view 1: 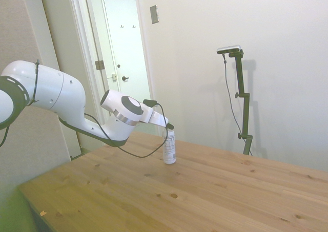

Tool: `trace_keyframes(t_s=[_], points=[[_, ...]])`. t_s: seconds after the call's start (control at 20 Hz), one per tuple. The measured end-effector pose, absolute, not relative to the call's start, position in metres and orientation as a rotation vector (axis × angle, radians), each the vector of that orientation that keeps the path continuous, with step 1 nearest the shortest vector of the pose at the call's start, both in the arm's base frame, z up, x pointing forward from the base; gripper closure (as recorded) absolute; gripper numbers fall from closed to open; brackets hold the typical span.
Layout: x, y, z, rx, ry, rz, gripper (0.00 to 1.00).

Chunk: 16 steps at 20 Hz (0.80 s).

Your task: Stand the water bottle

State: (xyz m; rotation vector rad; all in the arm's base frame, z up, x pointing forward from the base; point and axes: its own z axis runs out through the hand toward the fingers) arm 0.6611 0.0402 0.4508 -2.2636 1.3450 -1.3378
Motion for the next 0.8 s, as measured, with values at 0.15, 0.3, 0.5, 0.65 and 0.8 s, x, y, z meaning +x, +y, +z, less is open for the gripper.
trace_keyframes(t_s=[0.15, 0.3, 0.5, 0.65, 0.8], points=[[0.659, 0.04, 0.45, -2.266, 1.348, -1.332, 0.0], [0.658, 0.04, 0.449, -2.268, 1.35, -1.33, 0.0], [0.657, 0.043, 0.453, -2.263, 1.343, -1.332, 0.0], [0.653, 0.047, 0.468, -2.244, 1.333, -1.344, 0.0], [0.647, 0.051, 0.489, -2.222, 1.332, -1.363, 0.0]])
